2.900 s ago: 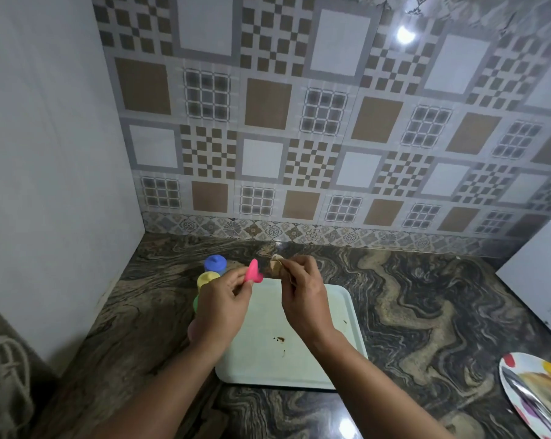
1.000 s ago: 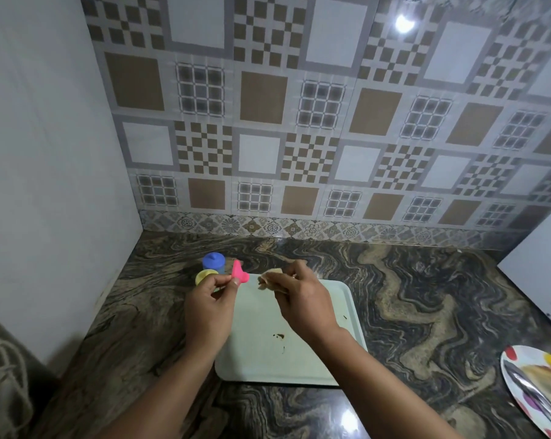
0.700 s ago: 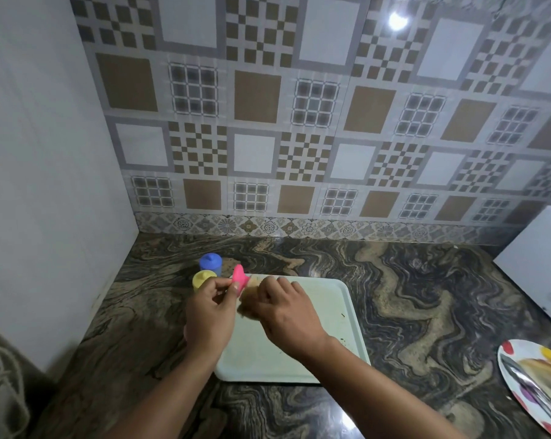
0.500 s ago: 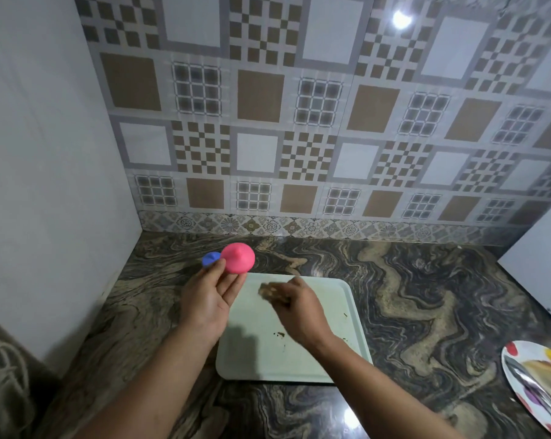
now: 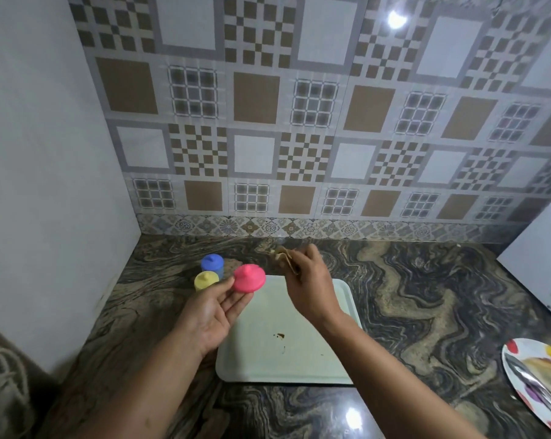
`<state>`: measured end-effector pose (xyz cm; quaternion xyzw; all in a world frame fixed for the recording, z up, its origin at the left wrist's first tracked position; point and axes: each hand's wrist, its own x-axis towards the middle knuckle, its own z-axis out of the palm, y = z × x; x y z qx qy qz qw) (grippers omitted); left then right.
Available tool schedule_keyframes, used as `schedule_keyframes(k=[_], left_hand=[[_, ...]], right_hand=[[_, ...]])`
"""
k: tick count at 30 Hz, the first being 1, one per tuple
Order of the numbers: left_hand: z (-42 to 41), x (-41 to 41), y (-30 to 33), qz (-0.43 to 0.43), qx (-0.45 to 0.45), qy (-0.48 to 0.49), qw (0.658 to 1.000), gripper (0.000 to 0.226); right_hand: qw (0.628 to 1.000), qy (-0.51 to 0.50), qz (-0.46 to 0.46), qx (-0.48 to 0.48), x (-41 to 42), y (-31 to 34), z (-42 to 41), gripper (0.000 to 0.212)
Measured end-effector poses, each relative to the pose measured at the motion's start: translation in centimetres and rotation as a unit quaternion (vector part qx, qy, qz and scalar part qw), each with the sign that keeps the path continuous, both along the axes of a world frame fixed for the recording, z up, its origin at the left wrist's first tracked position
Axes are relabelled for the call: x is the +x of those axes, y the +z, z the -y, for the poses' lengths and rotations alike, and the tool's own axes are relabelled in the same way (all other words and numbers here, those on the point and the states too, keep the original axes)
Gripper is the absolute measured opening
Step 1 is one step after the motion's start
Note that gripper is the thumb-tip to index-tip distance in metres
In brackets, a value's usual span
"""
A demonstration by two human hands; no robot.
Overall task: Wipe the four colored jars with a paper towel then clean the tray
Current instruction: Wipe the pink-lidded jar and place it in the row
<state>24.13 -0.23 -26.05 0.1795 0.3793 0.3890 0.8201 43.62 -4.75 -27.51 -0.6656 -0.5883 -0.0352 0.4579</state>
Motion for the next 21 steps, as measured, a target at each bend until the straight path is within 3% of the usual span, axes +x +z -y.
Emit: schedule_keyframes(k=[2,5,6,7,9,11,12,14,18,19,21], left_hand=[[-0.2,0.1,0.1,0.005,0.005,0.016,1.000,0.018],[-0.1,0.9,0.5,0.004,0.003,0.021,1.000,0.020],[0.0,1.2,0.6,0.001,0.006,0.019,1.000,0.018],[0.1,1.3,0.6,0.001,0.007,0.017,1.000,0.016],[0.3,1.1,0.1,0.008,0.002,0.026,1.000,0.014],[0.1,0.6,-0.7,0.015,-0.005,0.046,0.999,0.022],[0.1,0.4,-0.9,0.015,-0.002,0.052,0.999,0.024],[0.1,0.4,-1.1,0.016,0.007,0.052,0.998,0.023],[1.1,1.5,-0.6,0.026,0.026,0.032,0.999,0.022],[1.2,1.6,-0.6,0.028,0.025,0.032,0.999,0.021],[1.4,1.4,-0.6,0.041,0.010,0.044,0.998,0.018]], right_hand=[[0.998,0.023,0.033,0.054,-1.2,0.6,0.8,0.024],[0.964,0.148,0.209,0.077,-2.7,0.0,1.9,0.031],[0.956,0.171,0.231,0.065,-2.8,-0.7,1.8,0.032],[0.960,0.176,0.211,0.049,-2.7,-1.5,1.6,0.031],[0.990,0.113,0.086,-0.008,-2.2,-2.0,1.2,0.022],[0.996,0.062,-0.033,-0.059,-1.4,-1.6,0.9,0.016],[0.996,0.057,-0.048,-0.047,-1.4,-1.5,0.9,0.016],[0.994,0.109,-0.018,0.013,-2.4,-1.3,1.5,0.026],[0.956,0.217,0.188,0.054,-3.1,-3.4,1.9,0.039],[0.957,0.216,0.183,0.055,-3.0,-4.0,1.9,0.040],[0.981,0.182,0.055,0.027,-2.9,-4.1,2.1,0.037]])
